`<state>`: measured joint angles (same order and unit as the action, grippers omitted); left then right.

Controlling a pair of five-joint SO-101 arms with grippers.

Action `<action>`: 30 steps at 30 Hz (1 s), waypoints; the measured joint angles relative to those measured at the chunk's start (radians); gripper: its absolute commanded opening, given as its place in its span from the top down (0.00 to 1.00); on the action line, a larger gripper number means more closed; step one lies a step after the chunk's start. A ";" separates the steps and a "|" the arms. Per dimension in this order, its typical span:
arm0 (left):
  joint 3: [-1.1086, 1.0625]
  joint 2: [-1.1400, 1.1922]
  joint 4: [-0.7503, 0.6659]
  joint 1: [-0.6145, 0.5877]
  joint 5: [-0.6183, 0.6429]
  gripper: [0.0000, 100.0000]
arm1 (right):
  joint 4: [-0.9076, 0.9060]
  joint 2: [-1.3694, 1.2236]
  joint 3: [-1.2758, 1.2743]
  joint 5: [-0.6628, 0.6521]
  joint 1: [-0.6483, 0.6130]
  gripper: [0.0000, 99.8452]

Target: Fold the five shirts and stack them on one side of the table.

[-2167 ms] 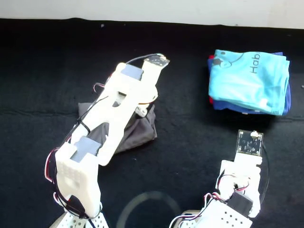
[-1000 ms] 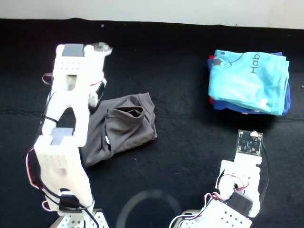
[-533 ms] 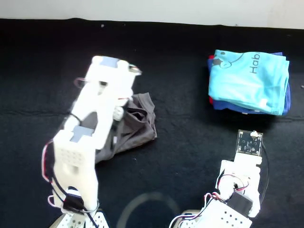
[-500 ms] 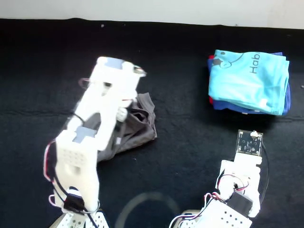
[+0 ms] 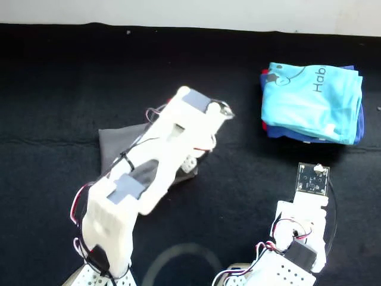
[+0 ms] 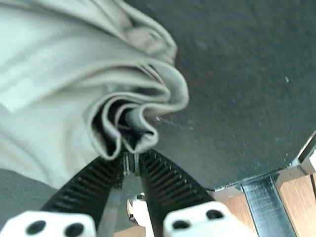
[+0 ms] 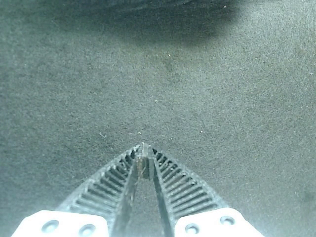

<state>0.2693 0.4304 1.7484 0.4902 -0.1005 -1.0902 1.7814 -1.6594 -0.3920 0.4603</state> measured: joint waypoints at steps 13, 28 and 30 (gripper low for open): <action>-0.092 -0.229 -0.066 -0.110 -0.109 0.99 | 0.000 0.000 0.000 0.000 0.000 0.99; -0.109 0.044 -0.430 -0.253 -0.095 0.99 | 0.000 0.000 0.000 0.000 0.000 0.99; -0.043 0.074 -0.462 -0.253 -0.038 0.99 | 0.000 0.000 0.000 0.000 0.000 0.99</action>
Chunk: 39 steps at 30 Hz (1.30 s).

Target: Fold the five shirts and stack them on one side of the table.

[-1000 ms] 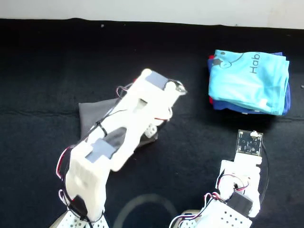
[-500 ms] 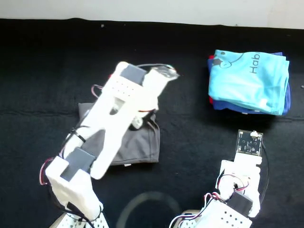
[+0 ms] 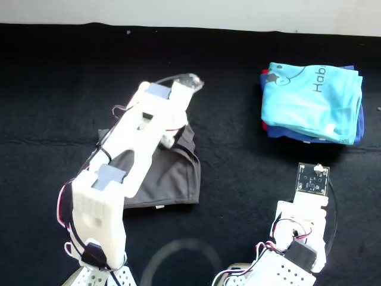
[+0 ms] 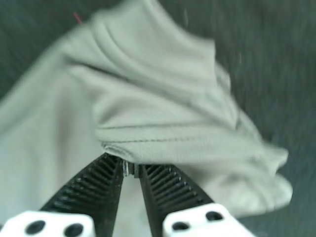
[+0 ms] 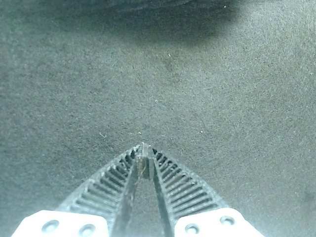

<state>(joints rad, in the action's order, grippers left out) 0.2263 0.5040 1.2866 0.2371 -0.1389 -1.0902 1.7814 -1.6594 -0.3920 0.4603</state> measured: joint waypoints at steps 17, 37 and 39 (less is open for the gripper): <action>0.618 0.267 -0.005 -0.107 0.250 0.99 | 0.000 0.000 0.000 0.000 0.000 0.99; 0.758 0.348 0.368 -0.104 0.127 0.99 | 0.000 0.000 0.000 0.000 0.000 0.99; 0.750 0.348 0.446 -0.077 0.117 0.99 | 0.000 0.000 0.000 0.000 0.000 0.99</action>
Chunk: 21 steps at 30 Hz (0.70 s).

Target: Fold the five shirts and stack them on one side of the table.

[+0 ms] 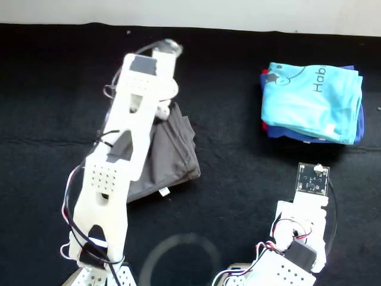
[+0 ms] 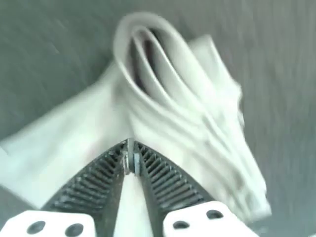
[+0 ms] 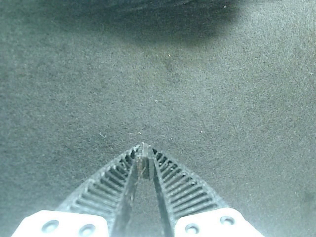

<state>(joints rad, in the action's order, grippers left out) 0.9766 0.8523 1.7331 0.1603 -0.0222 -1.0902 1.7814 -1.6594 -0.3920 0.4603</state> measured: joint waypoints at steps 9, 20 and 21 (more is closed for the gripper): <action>-0.267 -0.181 0.029 0.135 -0.003 0.99 | 0.011 0.000 0.000 0.000 0.000 0.99; -0.565 -0.230 -0.150 0.224 -0.002 0.99 | 0.011 0.000 0.000 0.000 0.000 0.99; -0.565 -0.233 -0.153 0.242 0.000 0.99 | 0.011 0.000 0.000 0.000 0.000 0.99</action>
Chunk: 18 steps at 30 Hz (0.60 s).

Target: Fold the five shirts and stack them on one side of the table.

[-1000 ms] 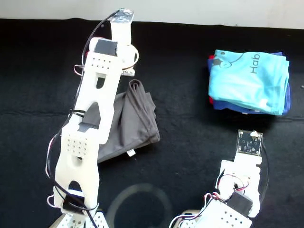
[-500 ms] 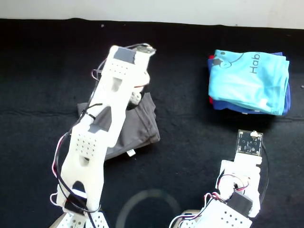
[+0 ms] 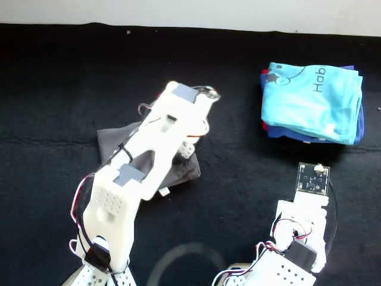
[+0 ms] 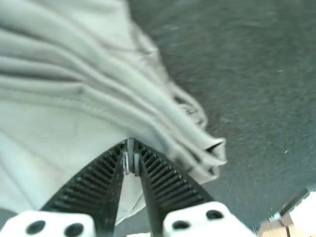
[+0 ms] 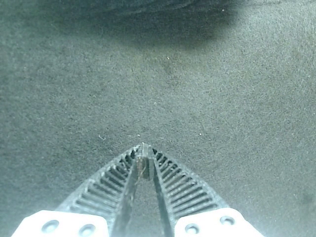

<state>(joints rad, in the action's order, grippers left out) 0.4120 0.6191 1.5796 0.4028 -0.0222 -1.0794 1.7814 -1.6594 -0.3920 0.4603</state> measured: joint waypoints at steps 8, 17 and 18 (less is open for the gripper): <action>0.000 -0.005 0.000 0.170 0.040 0.99 | 0.000 0.000 0.000 0.000 0.000 0.99; 0.161 -0.005 0.095 0.204 0.048 0.99 | 0.000 0.000 0.000 0.000 0.000 0.99; 0.207 -0.005 0.123 0.195 0.048 0.99 | 0.000 0.000 0.000 0.000 0.000 0.99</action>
<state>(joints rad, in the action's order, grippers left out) 0.6191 0.6145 1.7024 0.5976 0.0253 -1.0794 1.7814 -1.6594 -0.3920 0.4603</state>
